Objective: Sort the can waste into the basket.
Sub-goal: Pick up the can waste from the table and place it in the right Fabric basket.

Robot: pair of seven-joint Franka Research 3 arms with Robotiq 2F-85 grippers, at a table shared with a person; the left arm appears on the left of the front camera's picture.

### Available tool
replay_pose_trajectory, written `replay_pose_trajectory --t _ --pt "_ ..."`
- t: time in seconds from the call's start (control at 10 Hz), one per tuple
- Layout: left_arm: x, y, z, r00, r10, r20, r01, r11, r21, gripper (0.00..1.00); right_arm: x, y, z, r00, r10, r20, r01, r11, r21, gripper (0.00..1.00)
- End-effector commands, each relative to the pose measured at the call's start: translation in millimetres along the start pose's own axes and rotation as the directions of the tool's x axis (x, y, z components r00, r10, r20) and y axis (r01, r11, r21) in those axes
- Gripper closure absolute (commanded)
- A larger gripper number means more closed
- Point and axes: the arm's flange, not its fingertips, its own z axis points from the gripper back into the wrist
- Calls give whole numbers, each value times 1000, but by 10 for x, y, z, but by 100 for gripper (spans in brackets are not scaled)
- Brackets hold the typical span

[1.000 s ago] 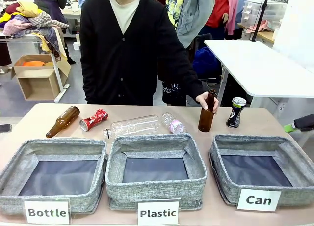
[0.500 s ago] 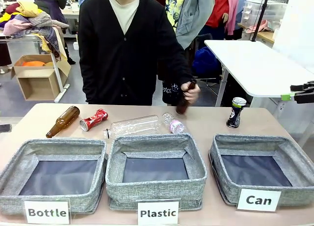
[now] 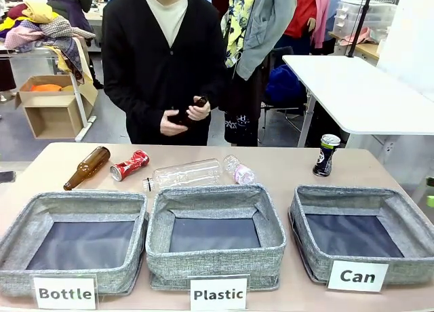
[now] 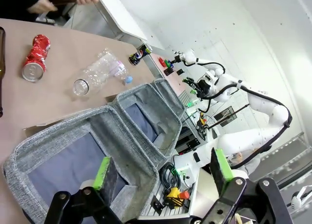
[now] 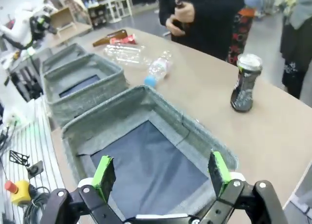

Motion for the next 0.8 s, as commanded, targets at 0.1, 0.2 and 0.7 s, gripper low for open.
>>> replay_pose_trajectory --t 0.1,0.2,0.7 --pt "-20 -7 9 1000 -20 -6 19 1000 -13 0 0 0 0 1000 0 0 0 1000 0 0" --pt "-20 -7 9 1000 -20 -6 19 1000 -13 0 0 0 0 1000 0 0 0 1000 0 0" --pt "-20 -7 9 1000 -20 -6 19 1000 -13 0 0 0 0 1000 0 0 0 1000 0 0"
